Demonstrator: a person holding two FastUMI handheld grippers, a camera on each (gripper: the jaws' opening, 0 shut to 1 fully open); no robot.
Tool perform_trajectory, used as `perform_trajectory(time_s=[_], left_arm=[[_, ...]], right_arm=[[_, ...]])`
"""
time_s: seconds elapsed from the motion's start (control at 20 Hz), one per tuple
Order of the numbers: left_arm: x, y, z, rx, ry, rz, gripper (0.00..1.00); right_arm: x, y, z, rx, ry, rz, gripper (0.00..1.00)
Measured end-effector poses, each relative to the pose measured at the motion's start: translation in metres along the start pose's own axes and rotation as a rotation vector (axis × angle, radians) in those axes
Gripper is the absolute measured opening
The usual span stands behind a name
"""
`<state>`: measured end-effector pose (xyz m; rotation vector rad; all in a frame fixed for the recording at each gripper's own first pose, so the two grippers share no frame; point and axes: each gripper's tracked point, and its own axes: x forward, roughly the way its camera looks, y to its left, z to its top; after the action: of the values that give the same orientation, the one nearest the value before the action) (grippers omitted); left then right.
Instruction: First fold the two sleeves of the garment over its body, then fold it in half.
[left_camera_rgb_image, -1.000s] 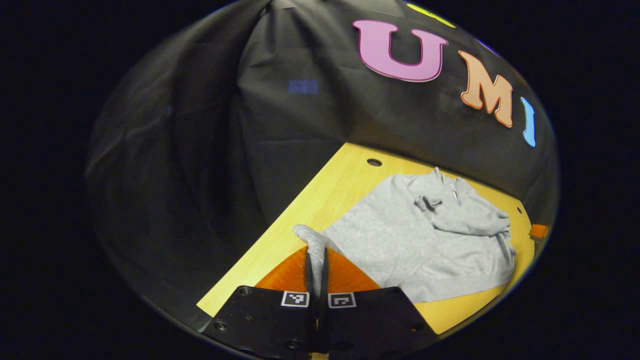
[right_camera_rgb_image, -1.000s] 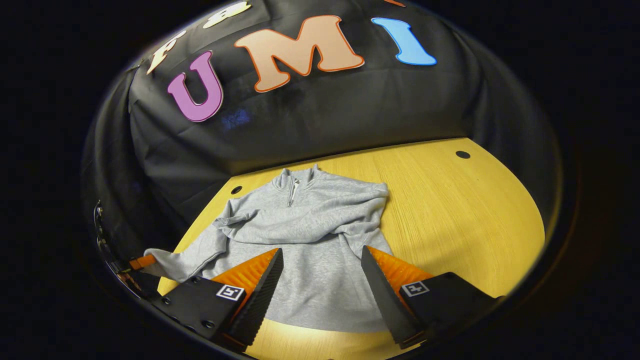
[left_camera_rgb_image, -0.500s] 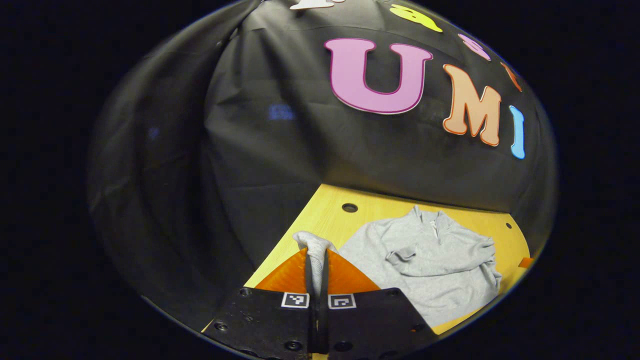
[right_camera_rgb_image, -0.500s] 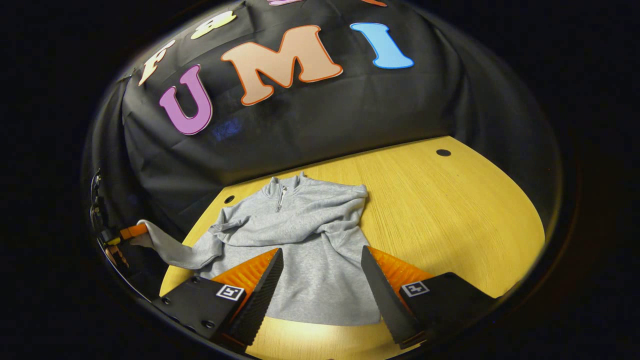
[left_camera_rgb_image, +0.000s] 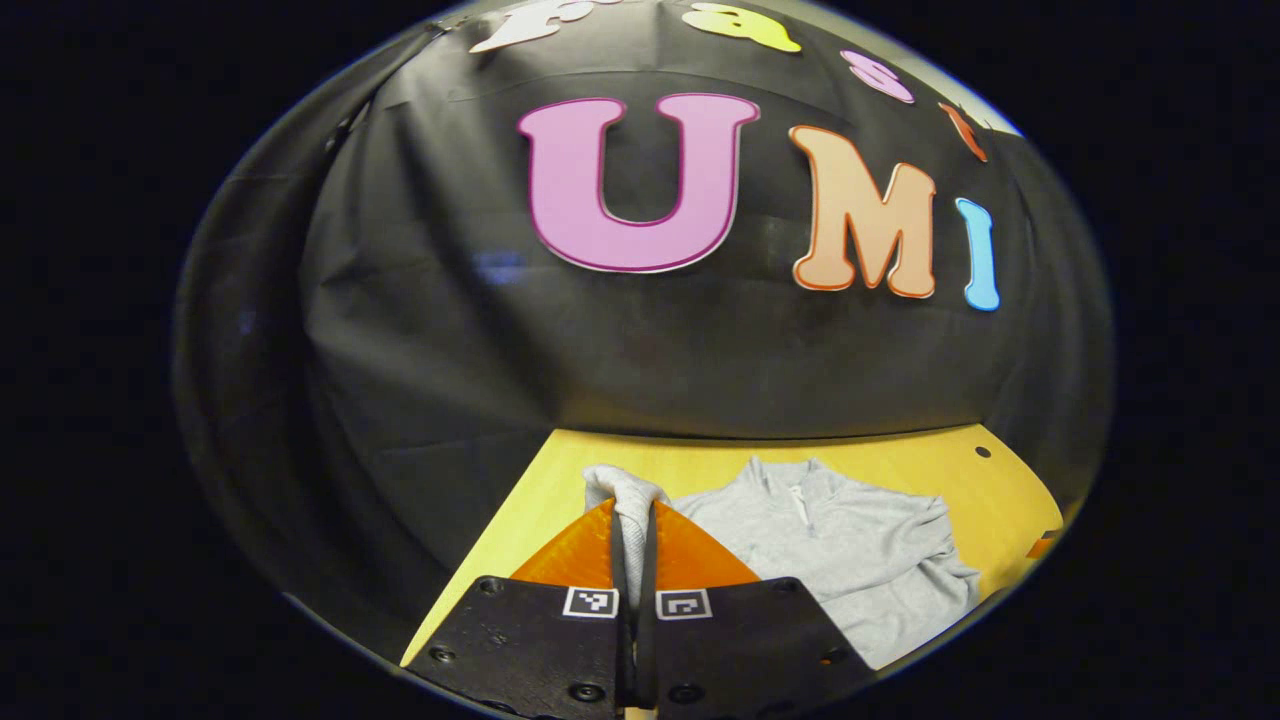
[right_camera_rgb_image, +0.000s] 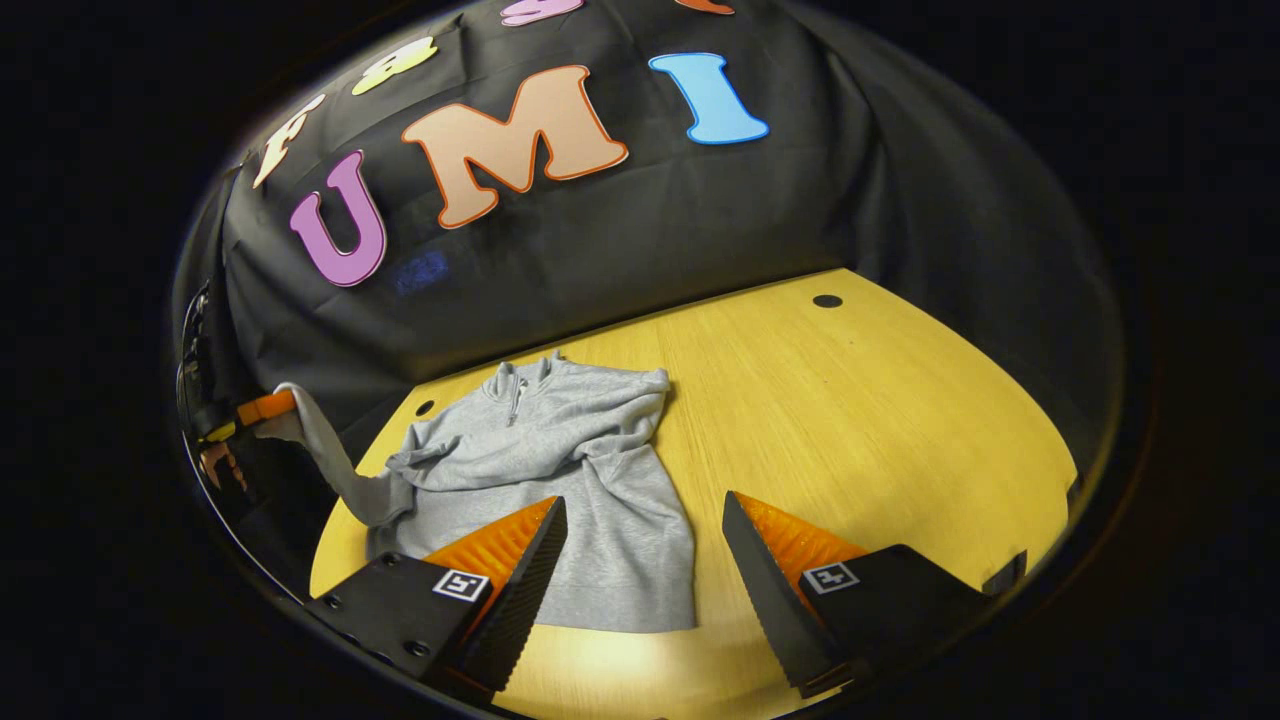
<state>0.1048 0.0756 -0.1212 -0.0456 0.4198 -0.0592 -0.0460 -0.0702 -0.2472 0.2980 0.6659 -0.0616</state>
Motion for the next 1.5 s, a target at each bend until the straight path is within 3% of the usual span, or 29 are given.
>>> perform_trajectory(time_s=[0.3, 0.35, 0.45, 0.85, 1.05, 1.1, 1.35, 1.4, 1.45, 1.5], left_arm=[[0.028, -0.080, 0.020, 0.036, -0.021, -0.123, 0.00], [0.033, -0.095, 0.021, 0.034, -0.018, -0.148, 0.00], [0.041, -0.129, 0.022, 0.048, -0.014, -0.198, 0.00], [0.066, -0.241, -0.019, 0.153, 0.080, -0.361, 0.00], [0.071, -0.278, -0.053, 0.214, 0.135, -0.395, 0.00], [0.071, -0.287, -0.058, 0.231, 0.144, -0.402, 0.00], [0.082, -0.311, -0.089, 0.273, 0.194, -0.391, 0.01], [0.082, -0.316, -0.089, 0.253, 0.190, -0.396, 0.07], [0.076, -0.320, -0.088, 0.234, 0.181, -0.417, 0.19], [0.073, -0.318, -0.082, 0.231, 0.168, -0.407, 0.46]], right_arm=[[-0.016, -0.027, 0.004, -0.015, 0.002, -0.028, 0.98], [-0.021, -0.031, 0.005, -0.014, 0.000, -0.033, 0.94], [-0.028, -0.041, 0.007, -0.012, -0.005, -0.045, 0.98], [-0.049, -0.083, 0.002, 0.002, -0.001, -0.108, 0.98], [-0.057, -0.099, -0.004, 0.014, 0.015, -0.129, 0.94], [-0.059, -0.103, -0.007, 0.012, 0.020, -0.134, 0.98], [-0.060, -0.108, -0.004, 0.007, 0.027, -0.129, 0.98], [-0.060, -0.107, -0.002, 0.002, 0.024, -0.125, 0.98], [-0.059, -0.105, 0.000, -0.003, 0.023, -0.118, 0.98], [-0.058, -0.103, 0.001, -0.007, 0.023, -0.110, 0.94]])
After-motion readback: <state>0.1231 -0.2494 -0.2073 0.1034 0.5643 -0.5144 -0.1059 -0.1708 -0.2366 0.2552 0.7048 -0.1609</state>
